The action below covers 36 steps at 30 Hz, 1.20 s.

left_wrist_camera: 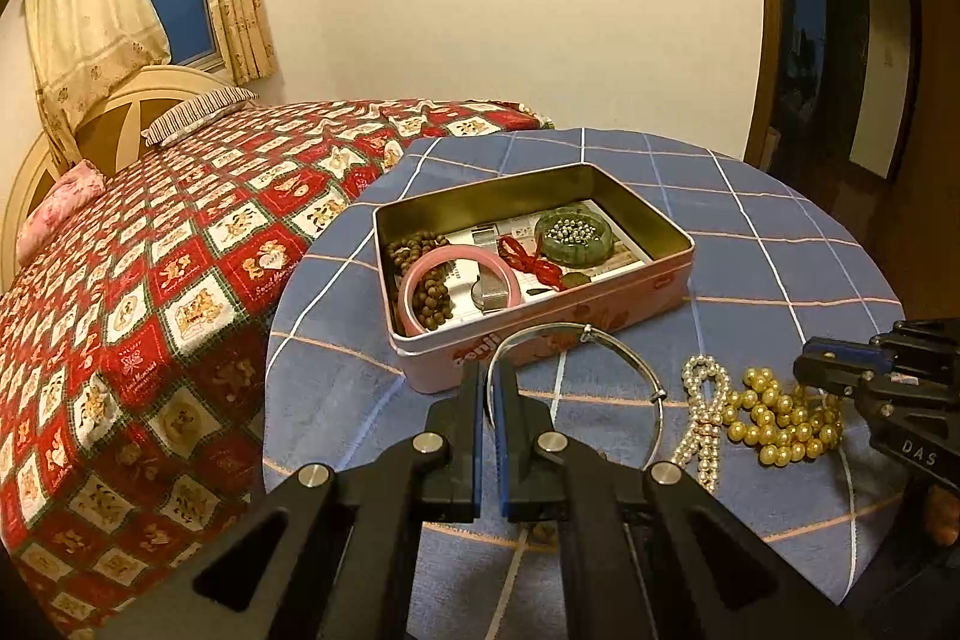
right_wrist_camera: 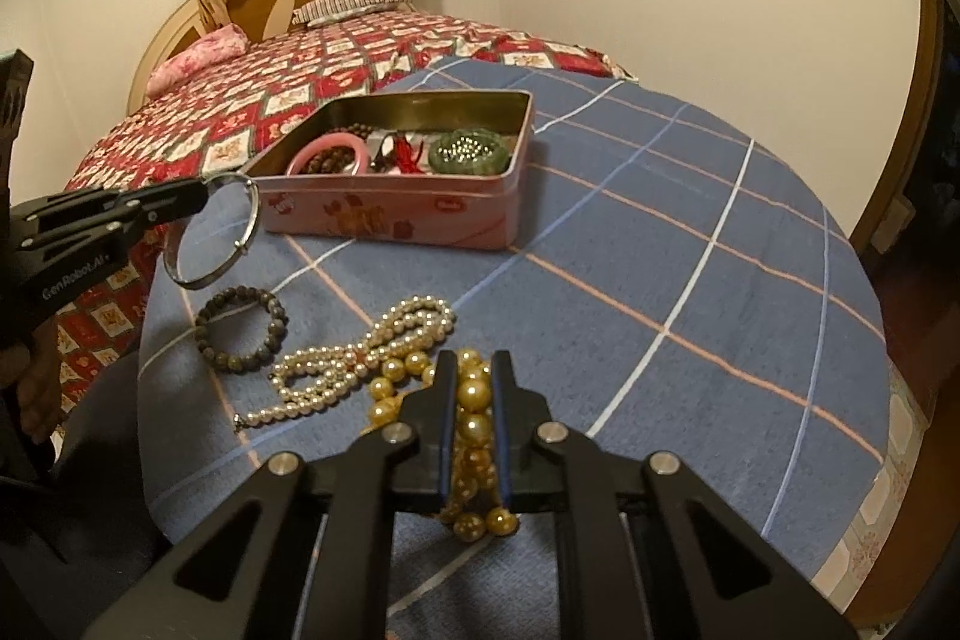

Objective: Organize jewelry
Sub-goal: 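Grasp the silver bangle with the left tool while the right tool grasps the gold bead strand, then carry the silver bangle and gold bead strand over the tin box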

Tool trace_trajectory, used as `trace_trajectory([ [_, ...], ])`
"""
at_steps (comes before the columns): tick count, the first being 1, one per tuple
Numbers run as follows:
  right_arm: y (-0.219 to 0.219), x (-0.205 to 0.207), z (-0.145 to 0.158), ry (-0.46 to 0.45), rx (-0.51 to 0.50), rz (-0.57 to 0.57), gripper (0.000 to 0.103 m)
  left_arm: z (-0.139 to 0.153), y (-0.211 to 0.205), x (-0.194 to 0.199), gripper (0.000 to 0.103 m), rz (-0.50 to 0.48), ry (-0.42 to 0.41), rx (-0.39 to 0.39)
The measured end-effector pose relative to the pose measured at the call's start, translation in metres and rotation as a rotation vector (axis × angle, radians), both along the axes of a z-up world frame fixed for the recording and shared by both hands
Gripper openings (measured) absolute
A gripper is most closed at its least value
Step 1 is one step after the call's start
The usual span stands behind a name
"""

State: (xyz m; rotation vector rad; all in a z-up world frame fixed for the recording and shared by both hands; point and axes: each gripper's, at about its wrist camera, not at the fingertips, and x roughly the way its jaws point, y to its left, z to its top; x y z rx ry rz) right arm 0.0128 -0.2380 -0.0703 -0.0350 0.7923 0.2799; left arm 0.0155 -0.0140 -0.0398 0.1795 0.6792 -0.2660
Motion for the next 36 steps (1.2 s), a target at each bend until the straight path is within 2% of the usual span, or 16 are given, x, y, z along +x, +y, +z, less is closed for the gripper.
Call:
trace_trajectory([
  [14,0.007,-0.002,0.052,-0.127,-0.004,0.016,0.013,0.033,0.012,0.008,0.002,0.018,-0.064,-0.016],
  [26,0.016,0.015,0.092,-0.211,-0.022,0.052,0.013,0.051,0.011,0.027,0.002,0.009,-0.092,-0.005],
  [36,0.029,0.04,0.113,-0.252,-0.04,0.082,0.013,0.064,0.014,0.048,0.002,0.023,-0.12,0.016],
])
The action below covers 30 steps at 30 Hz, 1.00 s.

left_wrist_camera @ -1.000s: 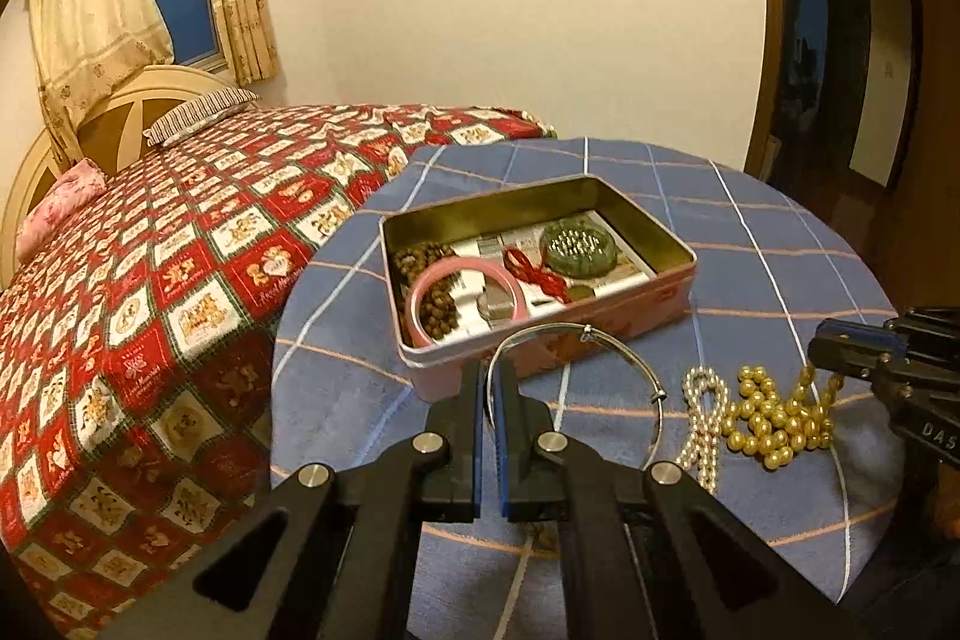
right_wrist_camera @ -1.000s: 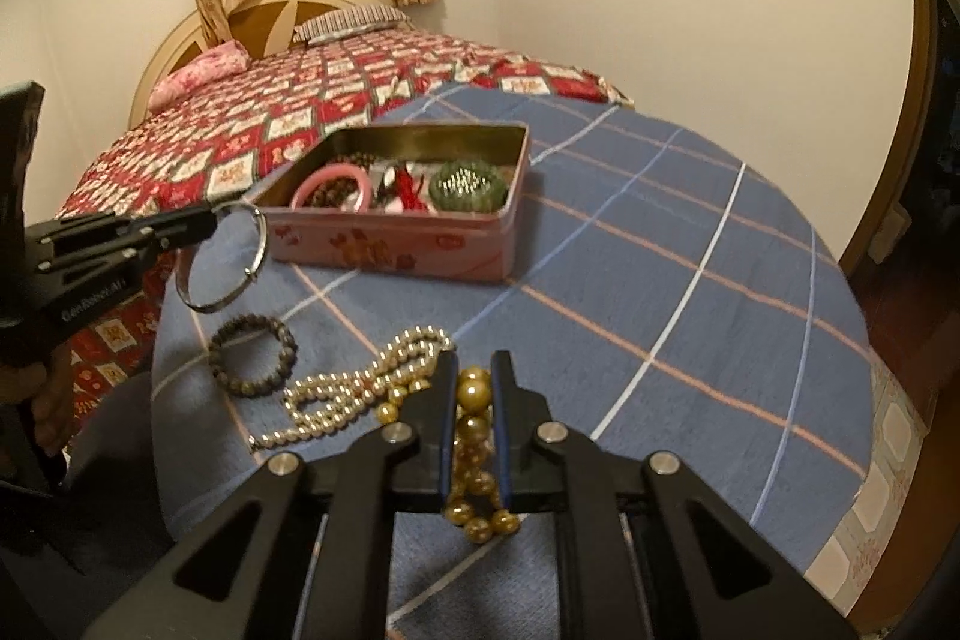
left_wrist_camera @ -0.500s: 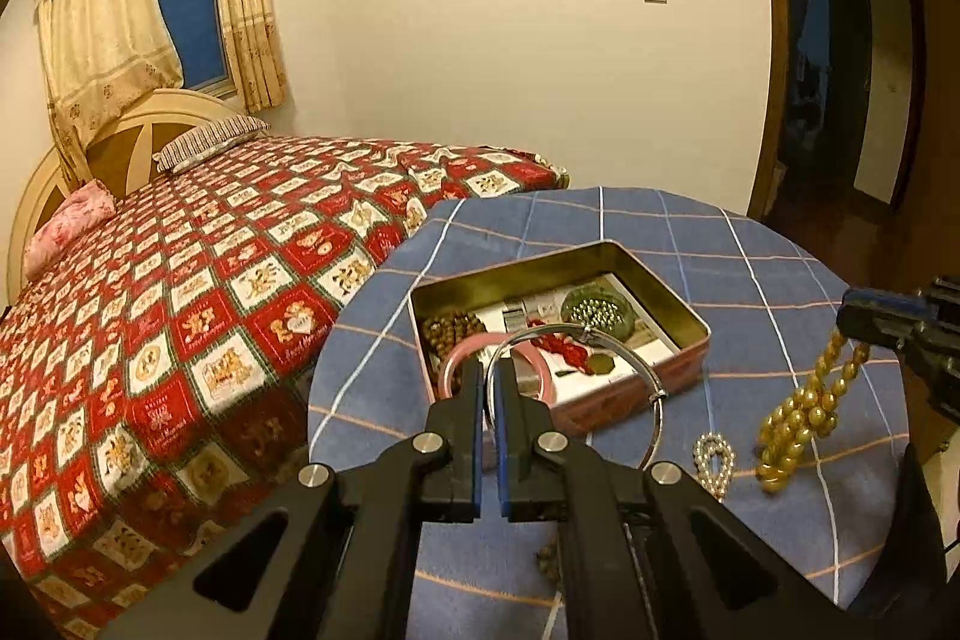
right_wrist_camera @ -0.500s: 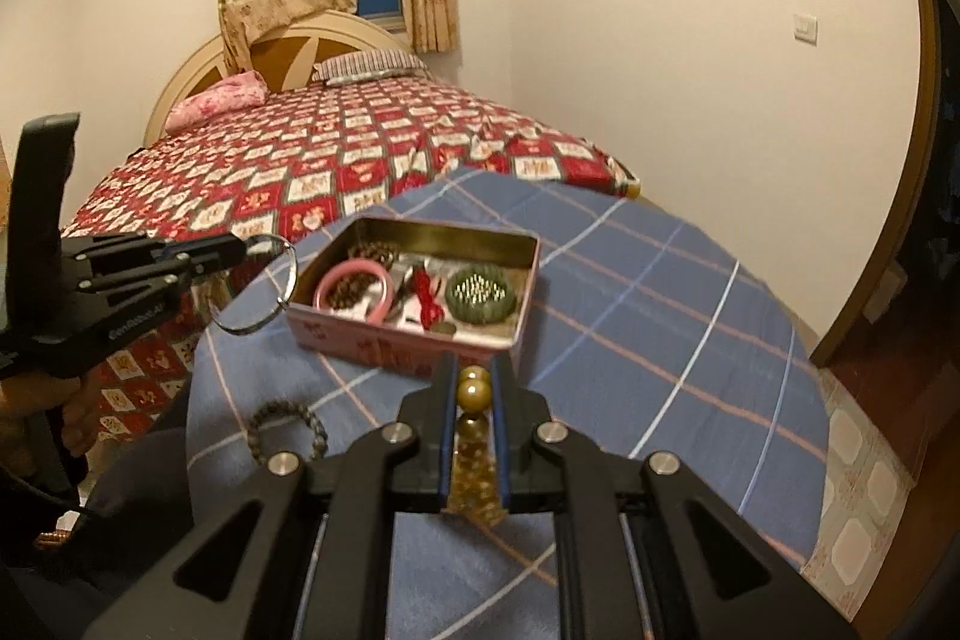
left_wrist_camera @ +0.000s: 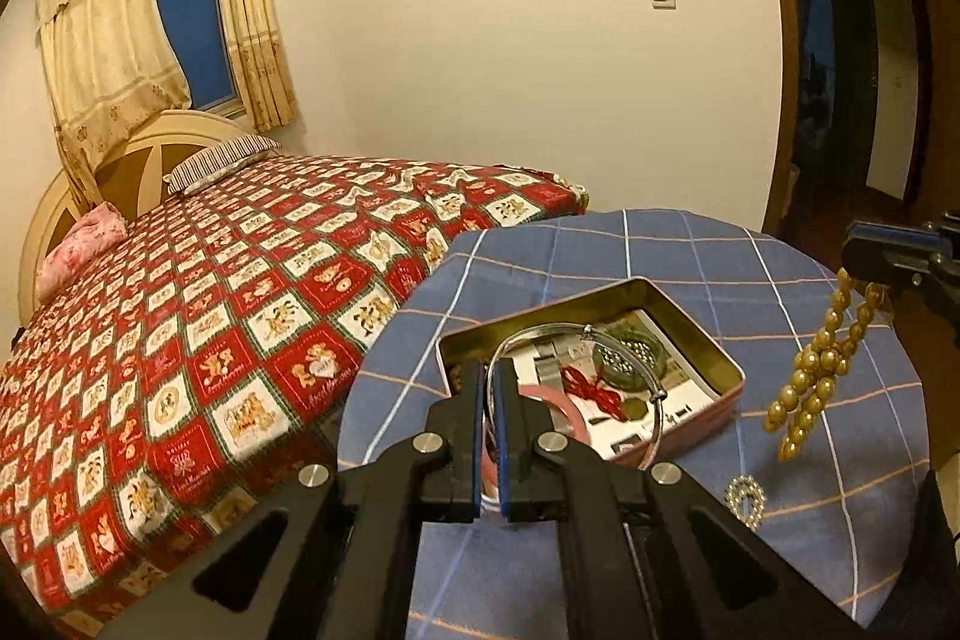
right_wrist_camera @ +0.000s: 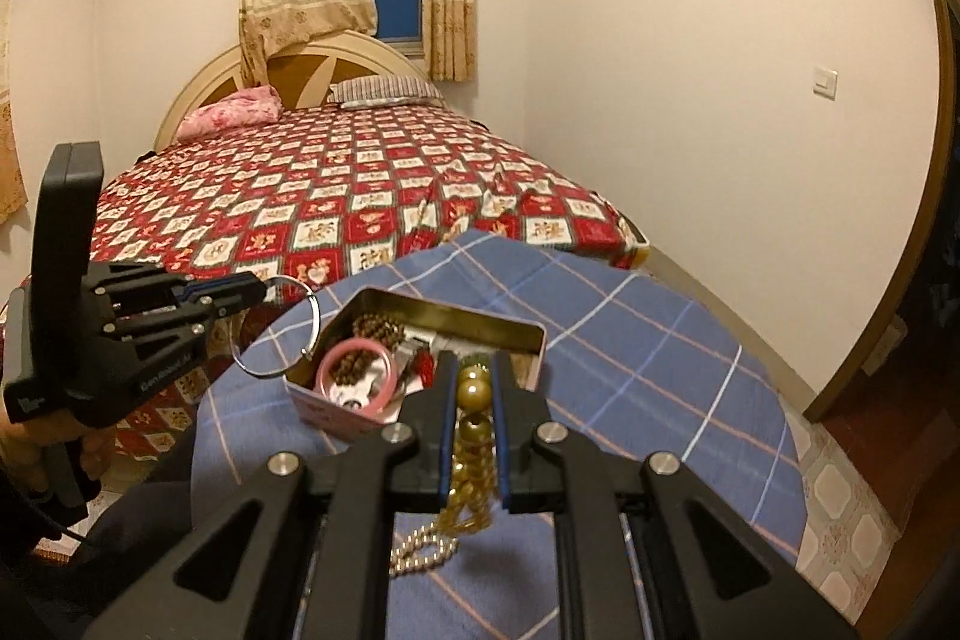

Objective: Organize jewelry
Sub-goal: 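Carry the silver bangle and gold bead strand over the tin box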

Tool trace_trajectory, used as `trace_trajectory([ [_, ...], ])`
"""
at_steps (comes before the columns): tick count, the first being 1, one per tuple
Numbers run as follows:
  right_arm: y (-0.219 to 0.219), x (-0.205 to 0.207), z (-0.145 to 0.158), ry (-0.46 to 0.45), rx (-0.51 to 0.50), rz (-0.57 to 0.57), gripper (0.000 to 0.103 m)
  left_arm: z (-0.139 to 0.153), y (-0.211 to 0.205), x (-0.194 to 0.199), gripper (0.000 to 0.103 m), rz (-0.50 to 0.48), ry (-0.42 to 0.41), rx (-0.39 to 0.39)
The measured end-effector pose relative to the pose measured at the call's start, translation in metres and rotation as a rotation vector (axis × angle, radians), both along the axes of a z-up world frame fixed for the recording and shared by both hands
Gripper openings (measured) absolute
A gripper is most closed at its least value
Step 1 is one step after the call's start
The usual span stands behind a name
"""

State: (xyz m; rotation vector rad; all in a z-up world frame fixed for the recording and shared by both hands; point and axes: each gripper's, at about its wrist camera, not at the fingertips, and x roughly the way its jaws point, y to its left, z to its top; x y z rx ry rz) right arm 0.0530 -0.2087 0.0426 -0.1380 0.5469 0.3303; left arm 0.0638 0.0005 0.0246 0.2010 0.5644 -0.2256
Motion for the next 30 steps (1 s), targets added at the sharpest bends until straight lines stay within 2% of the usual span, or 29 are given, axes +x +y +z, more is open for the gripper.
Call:
trace_trajectory([
  [15,0.021,0.047,0.012,-0.004,-0.022,0.025,0.013,0.009,-0.002,0.033,0.002,0.015,-0.021,0.033],
  [30,0.033,0.075,0.005,0.014,-0.02,0.023,0.013,-0.011,-0.002,0.063,0.002,0.043,0.02,0.076],
])
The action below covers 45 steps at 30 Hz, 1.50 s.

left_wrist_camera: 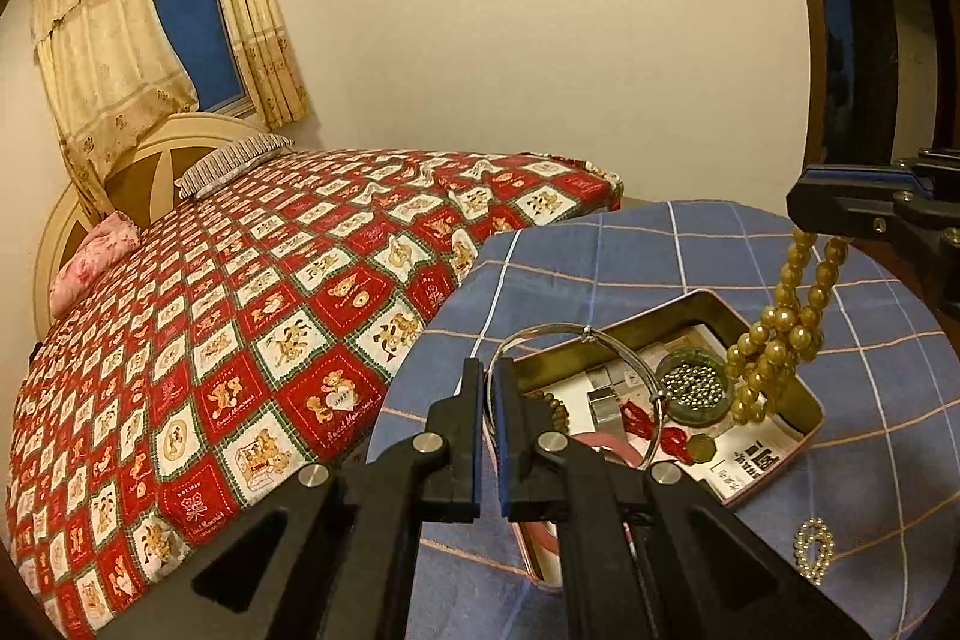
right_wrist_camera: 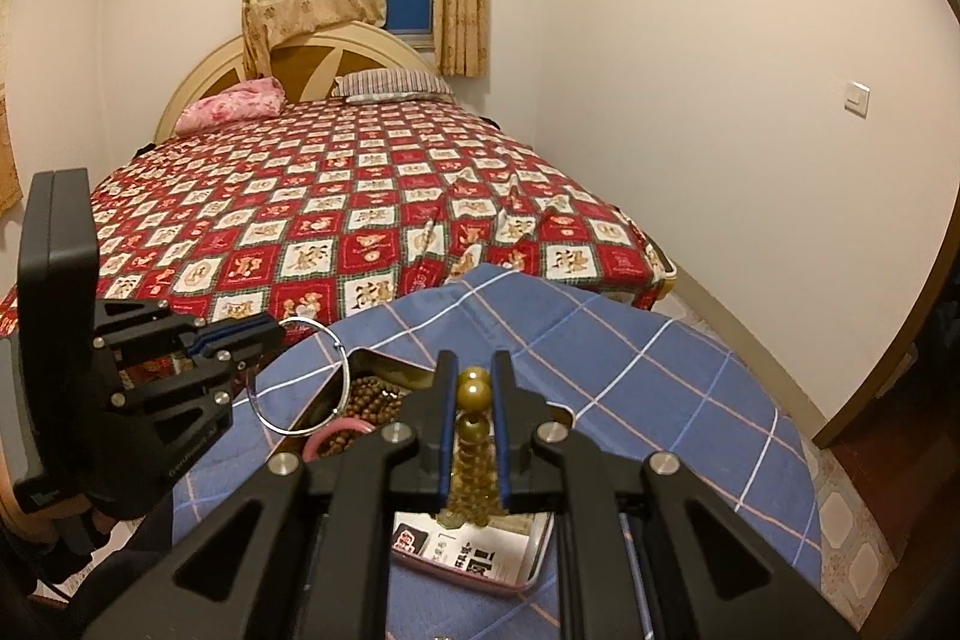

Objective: Organize jewelry
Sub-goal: 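Carry the silver bangle and gold bead strand over the tin box, then lower both items into the tin box and open both tools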

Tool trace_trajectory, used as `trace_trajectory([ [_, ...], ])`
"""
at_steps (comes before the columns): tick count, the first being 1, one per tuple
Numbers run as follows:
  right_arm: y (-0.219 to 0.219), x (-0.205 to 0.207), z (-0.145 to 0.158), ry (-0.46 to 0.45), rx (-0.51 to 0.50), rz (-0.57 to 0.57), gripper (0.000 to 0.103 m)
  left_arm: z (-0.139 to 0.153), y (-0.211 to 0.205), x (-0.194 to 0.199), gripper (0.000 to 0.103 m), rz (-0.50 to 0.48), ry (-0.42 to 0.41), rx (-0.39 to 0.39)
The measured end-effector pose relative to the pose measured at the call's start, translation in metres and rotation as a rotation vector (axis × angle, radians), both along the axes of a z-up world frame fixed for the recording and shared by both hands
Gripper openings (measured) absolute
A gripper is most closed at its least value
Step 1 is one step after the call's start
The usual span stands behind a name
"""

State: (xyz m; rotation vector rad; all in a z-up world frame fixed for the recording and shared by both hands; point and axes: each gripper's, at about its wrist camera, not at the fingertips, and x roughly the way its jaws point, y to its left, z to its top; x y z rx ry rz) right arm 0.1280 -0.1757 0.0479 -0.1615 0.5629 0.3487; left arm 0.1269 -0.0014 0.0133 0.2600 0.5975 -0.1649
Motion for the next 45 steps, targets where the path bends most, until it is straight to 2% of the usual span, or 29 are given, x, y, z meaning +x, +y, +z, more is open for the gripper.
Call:
trace_trajectory([
  [30,-0.002,0.054,-0.058,0.133,-0.015,-0.066,0.013,-0.053,-0.016,0.036,0.002,0.013,0.101,0.072],
  [45,0.0,0.06,-0.082,0.17,-0.056,-0.077,0.013,-0.072,-0.019,0.044,0.003,0.018,0.144,0.089],
])
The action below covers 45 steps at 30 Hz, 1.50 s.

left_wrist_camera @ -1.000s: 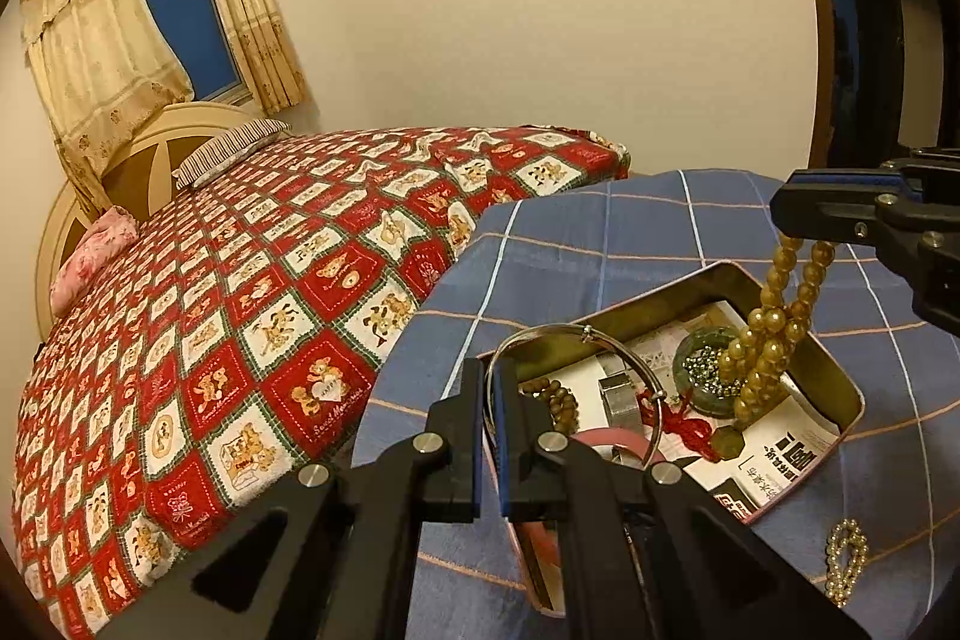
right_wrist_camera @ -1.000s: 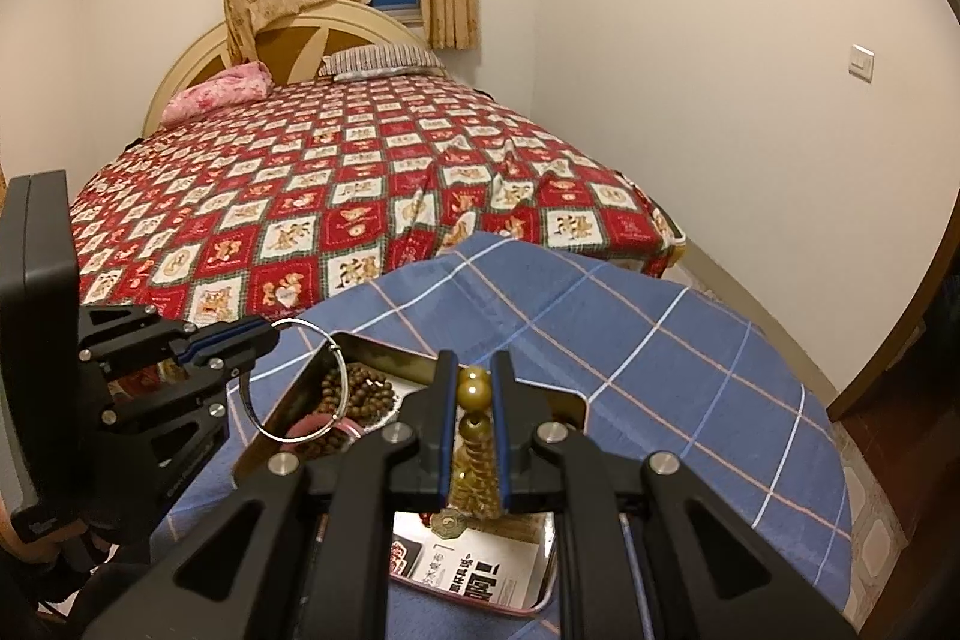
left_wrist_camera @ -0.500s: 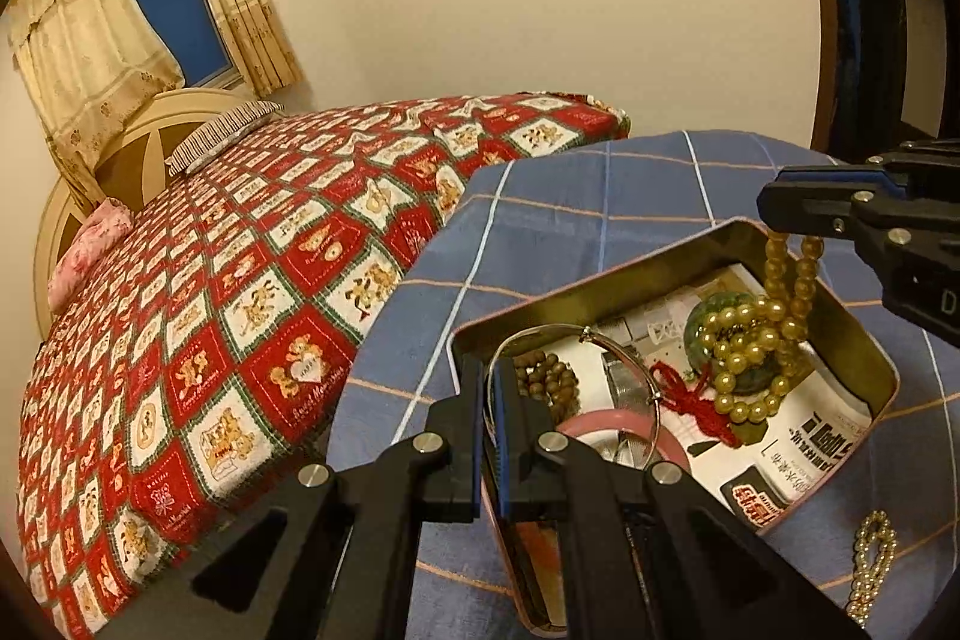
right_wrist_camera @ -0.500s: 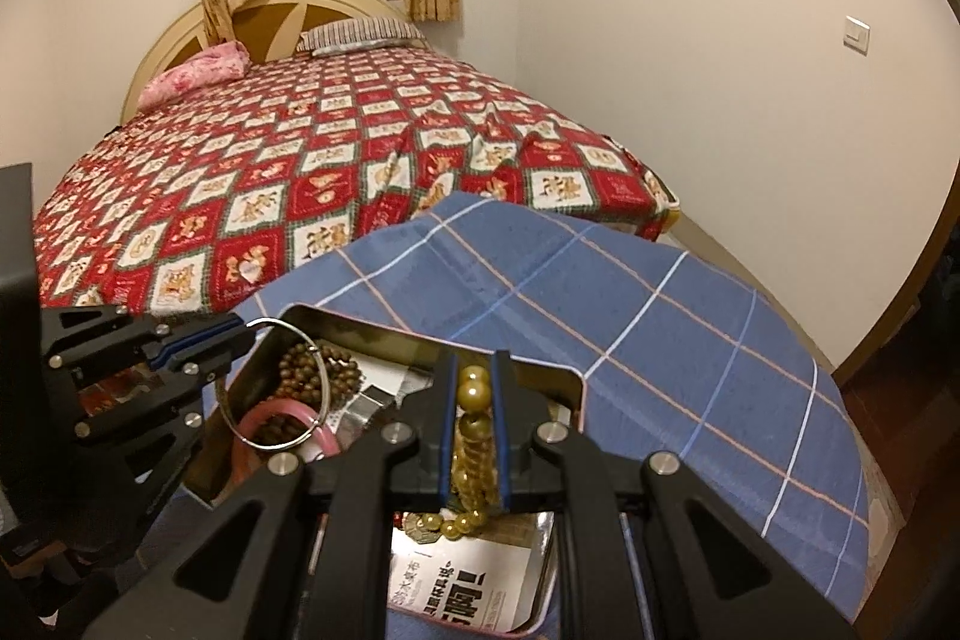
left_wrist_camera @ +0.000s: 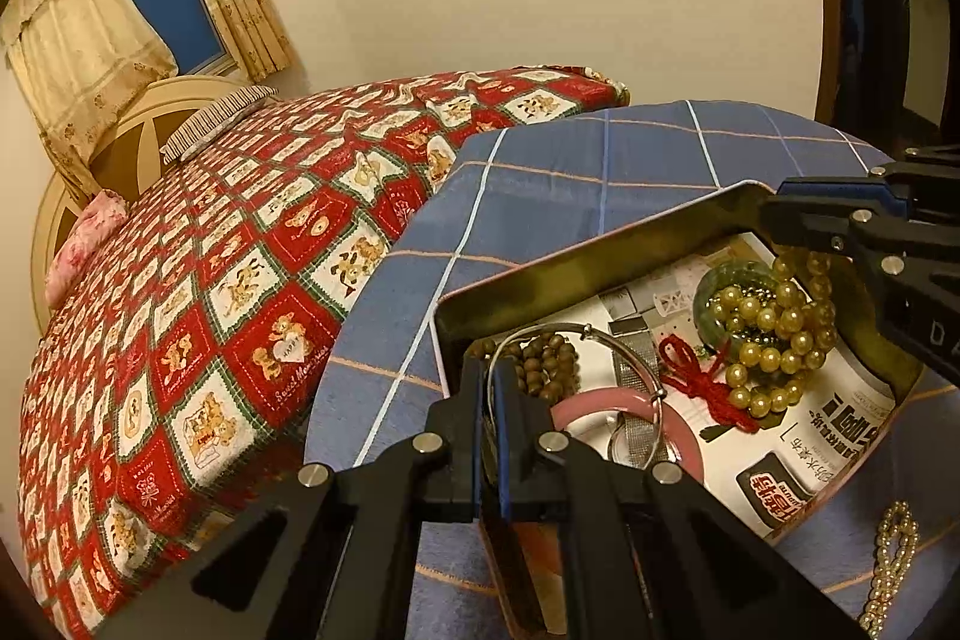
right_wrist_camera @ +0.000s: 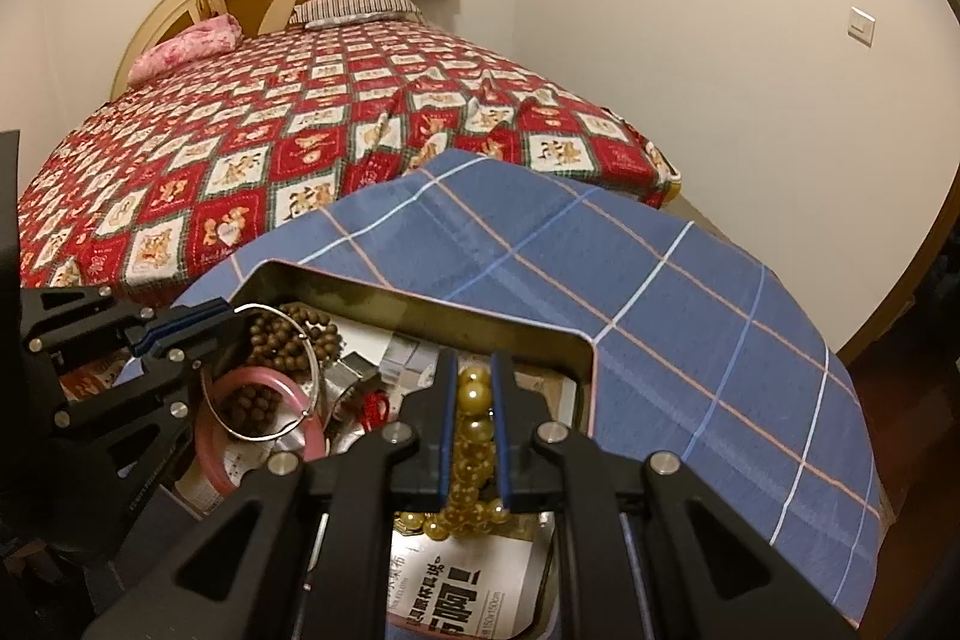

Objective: Organize jewelry
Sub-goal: 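Lower both items into the tin box and open both tools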

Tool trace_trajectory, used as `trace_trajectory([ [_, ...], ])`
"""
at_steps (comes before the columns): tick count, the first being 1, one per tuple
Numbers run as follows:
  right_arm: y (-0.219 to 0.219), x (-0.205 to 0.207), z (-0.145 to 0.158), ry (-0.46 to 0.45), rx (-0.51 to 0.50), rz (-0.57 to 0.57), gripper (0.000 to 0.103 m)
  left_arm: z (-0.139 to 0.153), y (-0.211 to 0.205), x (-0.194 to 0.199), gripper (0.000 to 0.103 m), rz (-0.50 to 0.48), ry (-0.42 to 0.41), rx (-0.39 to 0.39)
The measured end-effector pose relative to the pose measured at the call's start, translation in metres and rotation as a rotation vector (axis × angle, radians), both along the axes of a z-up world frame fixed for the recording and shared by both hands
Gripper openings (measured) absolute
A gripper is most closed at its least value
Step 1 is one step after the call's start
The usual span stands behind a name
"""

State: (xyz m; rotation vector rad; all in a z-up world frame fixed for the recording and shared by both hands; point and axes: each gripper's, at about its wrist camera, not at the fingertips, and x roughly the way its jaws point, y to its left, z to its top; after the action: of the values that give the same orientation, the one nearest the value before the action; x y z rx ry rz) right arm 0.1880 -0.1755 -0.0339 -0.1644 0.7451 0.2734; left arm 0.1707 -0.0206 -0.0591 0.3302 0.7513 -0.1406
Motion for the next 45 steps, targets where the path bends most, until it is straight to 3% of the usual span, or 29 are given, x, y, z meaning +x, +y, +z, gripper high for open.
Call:
trace_trajectory([
  [34,-0.001,0.0,-0.017,0.04,-0.013,-0.017,0.014,0.001,0.003,-0.002,0.003,0.023,-0.004,-0.017],
  [35,-0.001,0.0,-0.017,0.04,-0.011,-0.018,0.018,0.001,0.003,-0.002,0.003,0.024,-0.004,-0.016],
  [37,-0.002,-0.001,-0.016,0.035,-0.006,-0.026,0.04,0.0,0.003,-0.001,0.004,0.05,-0.002,0.013],
  [38,-0.003,0.0,-0.014,0.029,-0.002,-0.029,0.056,0.0,0.003,-0.001,0.004,0.051,-0.002,0.017],
  [39,-0.003,-0.002,-0.013,0.015,0.001,-0.033,0.06,0.0,0.003,-0.002,0.004,0.048,-0.003,0.013],
  [45,-0.006,-0.006,-0.011,0.004,-0.001,-0.048,0.061,0.003,0.01,-0.005,0.004,0.065,-0.012,-0.008],
])
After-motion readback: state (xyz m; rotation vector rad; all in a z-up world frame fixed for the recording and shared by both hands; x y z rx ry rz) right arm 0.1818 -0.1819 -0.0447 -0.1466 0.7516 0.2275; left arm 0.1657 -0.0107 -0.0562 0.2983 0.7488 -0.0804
